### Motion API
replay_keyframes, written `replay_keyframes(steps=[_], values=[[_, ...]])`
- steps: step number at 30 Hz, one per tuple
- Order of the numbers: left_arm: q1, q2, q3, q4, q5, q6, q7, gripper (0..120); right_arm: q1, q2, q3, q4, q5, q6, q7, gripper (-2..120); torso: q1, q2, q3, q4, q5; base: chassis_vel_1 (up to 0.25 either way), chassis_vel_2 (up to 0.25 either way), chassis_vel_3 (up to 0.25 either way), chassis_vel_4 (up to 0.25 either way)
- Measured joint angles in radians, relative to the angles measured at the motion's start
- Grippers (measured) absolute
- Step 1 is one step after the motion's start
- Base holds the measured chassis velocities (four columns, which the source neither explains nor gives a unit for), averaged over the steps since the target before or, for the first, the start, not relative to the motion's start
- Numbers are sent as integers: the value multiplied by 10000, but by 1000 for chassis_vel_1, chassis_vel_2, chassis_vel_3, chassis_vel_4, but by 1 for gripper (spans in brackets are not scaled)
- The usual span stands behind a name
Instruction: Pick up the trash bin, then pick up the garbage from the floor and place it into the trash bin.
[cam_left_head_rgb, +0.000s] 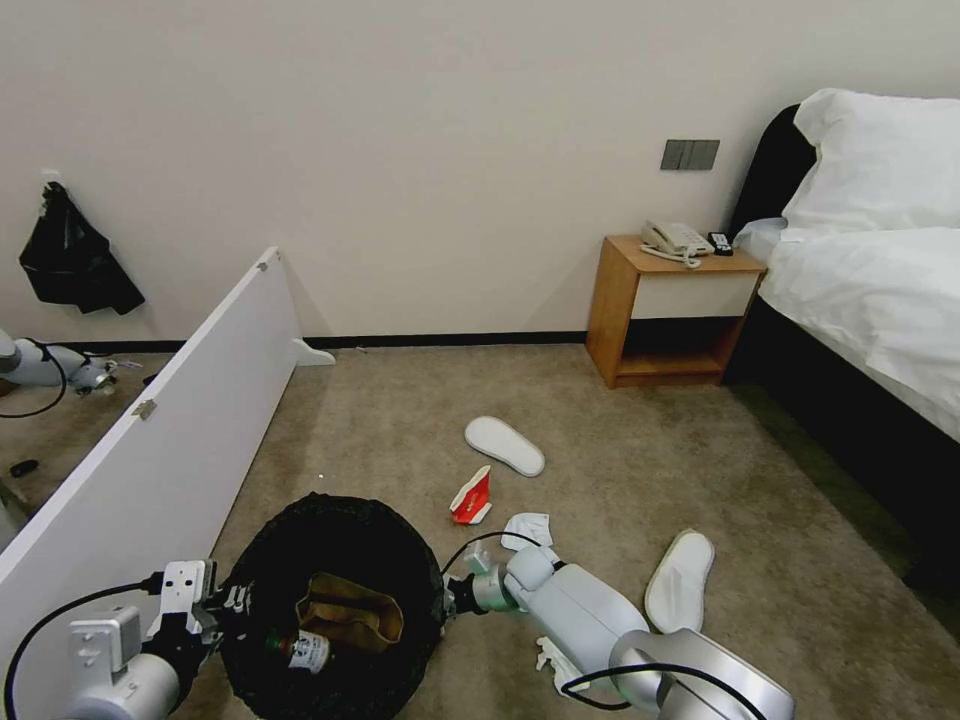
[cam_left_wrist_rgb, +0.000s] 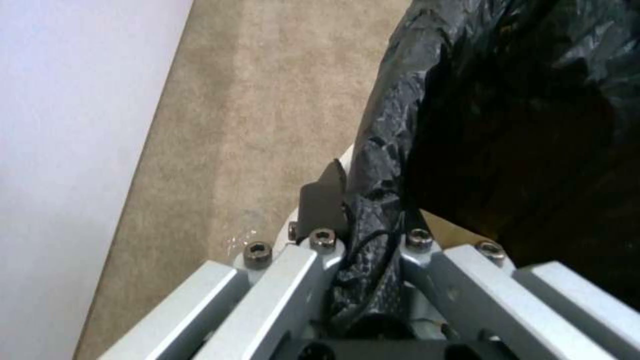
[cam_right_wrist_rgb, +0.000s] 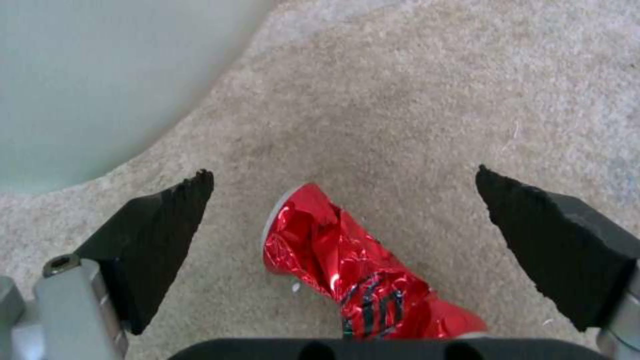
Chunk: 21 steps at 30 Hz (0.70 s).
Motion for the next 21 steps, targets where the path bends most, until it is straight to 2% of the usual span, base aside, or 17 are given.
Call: replay_keyframes(steps=[5, 13, 21], values=[[50, -19, -26, -48, 16, 0, -2, 3, 48, 0, -58, -206, -377, -11, 156, 100, 0, 1, 0, -1, 1, 0, 0, 0, 0], [41, -99, -27, -108, 48, 0, -22, 3, 332, 0, 32, -791, -1724, -18, 651, 100, 0, 1, 0, -1, 1, 0, 0, 0, 0], [-13, -146, 19, -106, 98, 0, -34, 3, 356, 0, 59, -1015, -1936, -152, 981, 100, 1, 0, 0, -2, 1, 0, 0, 0, 0]])
